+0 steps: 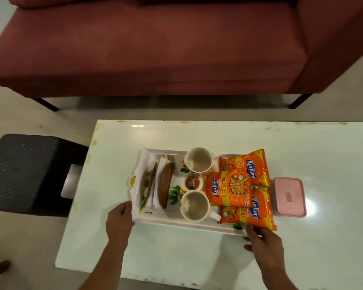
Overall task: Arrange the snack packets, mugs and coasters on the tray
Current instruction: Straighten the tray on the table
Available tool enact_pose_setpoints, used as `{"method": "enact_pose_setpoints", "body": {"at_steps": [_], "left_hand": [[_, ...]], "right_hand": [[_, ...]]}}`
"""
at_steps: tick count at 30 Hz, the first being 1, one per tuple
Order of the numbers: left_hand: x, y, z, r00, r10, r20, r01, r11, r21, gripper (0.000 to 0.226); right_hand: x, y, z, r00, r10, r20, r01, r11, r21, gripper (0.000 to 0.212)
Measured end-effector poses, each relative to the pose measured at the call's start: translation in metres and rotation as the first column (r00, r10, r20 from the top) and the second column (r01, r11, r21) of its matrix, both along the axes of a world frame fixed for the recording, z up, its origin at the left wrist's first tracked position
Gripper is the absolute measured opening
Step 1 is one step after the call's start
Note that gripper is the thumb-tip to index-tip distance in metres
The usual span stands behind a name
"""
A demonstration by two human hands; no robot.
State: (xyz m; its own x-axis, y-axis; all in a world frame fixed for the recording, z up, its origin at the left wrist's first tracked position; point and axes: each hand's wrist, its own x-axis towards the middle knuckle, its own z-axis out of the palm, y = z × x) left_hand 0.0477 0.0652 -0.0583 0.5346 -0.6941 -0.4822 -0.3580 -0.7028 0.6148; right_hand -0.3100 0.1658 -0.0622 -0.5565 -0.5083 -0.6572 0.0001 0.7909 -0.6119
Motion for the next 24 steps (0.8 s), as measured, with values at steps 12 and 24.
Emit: {"method": "enact_pose_setpoints", "body": {"at_steps": [12, 24], "left_hand": [[-0.006, 0.026, -0.015, 0.991, -0.037, 0.125, 0.042, 0.998, -0.040, 0.019], [-0.013, 0.035, -0.017, 0.992, -0.029, 0.119, 0.038, 0.996, -0.078, 0.016]], "right_hand": [[-0.004, -0.001, -0.002, 0.996, -0.022, -0.090, 0.019, 0.999, -0.034, 0.011], [-0.014, -0.006, -0.009, 0.992, 0.024, -0.125, -0.031, 0.998, -0.054, 0.007]]}}
